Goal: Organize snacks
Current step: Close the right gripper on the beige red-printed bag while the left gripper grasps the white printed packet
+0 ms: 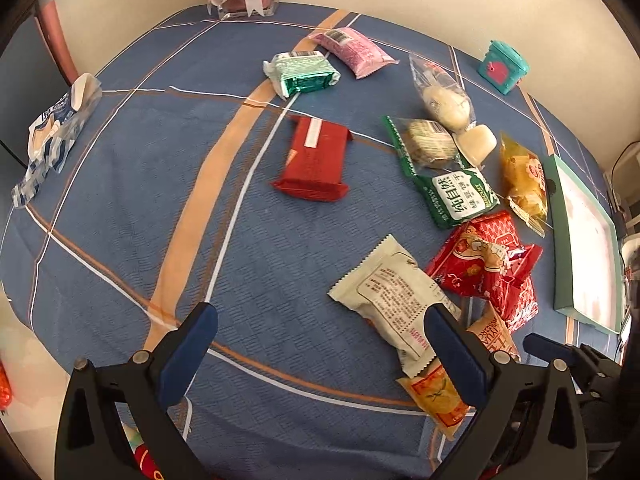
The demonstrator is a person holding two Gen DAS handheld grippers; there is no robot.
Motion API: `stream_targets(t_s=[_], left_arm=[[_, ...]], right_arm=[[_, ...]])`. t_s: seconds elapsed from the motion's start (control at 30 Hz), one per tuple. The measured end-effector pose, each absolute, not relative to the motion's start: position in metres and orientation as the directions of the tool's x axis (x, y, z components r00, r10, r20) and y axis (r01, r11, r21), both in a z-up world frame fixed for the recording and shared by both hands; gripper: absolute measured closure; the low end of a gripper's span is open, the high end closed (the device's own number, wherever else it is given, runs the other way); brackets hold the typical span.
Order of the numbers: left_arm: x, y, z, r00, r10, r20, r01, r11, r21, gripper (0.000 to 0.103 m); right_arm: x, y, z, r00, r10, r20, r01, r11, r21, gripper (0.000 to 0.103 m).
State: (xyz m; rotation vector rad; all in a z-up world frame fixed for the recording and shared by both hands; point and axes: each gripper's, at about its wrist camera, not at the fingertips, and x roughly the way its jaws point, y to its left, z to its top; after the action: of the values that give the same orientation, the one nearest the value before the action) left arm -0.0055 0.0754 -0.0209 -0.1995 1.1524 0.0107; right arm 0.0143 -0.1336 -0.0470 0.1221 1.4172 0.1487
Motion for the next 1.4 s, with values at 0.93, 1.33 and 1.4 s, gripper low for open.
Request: stream_targets(t_s=[0.93,1.33,1.4], left_arm=[[0.023,0.014,-0.045,0.282,-0.115,-0.952,-0.041,0.990,-0.132,0.005],[0.055,-0.018,-0.068,0.213,-0.071,-0.974,-0.049,0.995,-0.083,0.009],[0.055,-0.014,-0.072,0.201,-0.069,-0.977,-0.071,0.994,-0.084,0.018]], right_arm=[[0.008,-0.168,-0.051,0.123,0.147,-0.981,0.034,0.988,0.152,0.019],[-0.001,-0.173,-0.045,0.107,0.162,-0.981,0.037,0.985,0.166,0.021],[-0.003,-0.177,-0.044,0.111,0.174,-0.978,0.059,0.982,0.181,0.024]])
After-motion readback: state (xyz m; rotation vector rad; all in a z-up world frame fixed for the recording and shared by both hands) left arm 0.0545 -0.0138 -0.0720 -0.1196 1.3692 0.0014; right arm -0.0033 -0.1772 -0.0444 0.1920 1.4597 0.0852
